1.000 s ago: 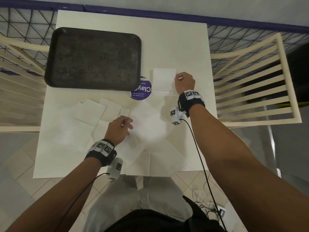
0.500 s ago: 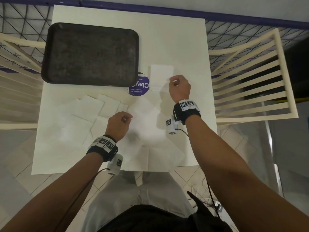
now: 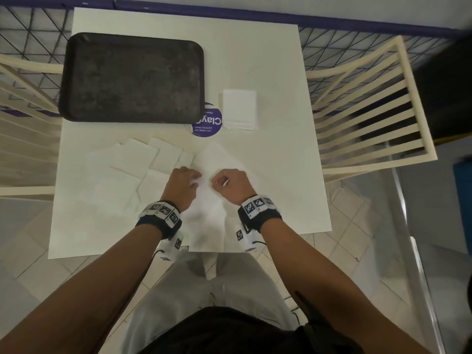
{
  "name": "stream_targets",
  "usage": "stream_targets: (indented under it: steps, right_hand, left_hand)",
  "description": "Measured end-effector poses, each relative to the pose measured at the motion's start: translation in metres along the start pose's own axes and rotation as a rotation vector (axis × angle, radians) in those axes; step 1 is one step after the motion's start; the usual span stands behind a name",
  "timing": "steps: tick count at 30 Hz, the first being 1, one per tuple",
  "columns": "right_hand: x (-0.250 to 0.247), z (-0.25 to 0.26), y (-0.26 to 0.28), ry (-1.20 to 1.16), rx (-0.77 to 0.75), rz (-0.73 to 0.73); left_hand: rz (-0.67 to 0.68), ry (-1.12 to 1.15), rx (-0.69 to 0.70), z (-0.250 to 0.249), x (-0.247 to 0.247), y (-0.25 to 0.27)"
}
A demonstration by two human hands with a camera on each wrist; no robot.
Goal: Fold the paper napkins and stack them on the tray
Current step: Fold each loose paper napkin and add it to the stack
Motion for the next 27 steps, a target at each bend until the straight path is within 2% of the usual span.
stream_targets:
  steps: [5,10,19,23,27]
  right_hand:
    - [0.030,-0.006,0.012,0.108,0.086,0.079]
    - [0.040,-0.007,0.015,0.161,0.056,0.050]
    - [0.034,-0.014,0.021,0.101,0.004,0.030]
    - [0.028,-0.013,0.022,0.054,-0.021,-0.058]
    - [0.017,-0.015,0.020,-0.003,0.098,-0.241]
  left_hand:
    - [0.003,0.023,0.013,0.007,-0.004,0.008]
    - [-0.032,0.016,0.013,0.009,-0.004,0.006]
    - [-0.094,0.025,-0.065,0.000,-0.002,0.001]
    - [-0.139,0.092,-0.029,-0.002,-0.007,0.001]
    - [-0.176,0.186,-0.023,-0.006,-0.015,0.000]
Point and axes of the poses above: each hand's wrist, its own y-axis away from the middle knuckle, its own x-axis out of the palm, z = x × y, the point moved 2 cm from there along -y, towards the middle knuckle, and after that the axes turned 2 degrees about -z, right-handed, at the moved point
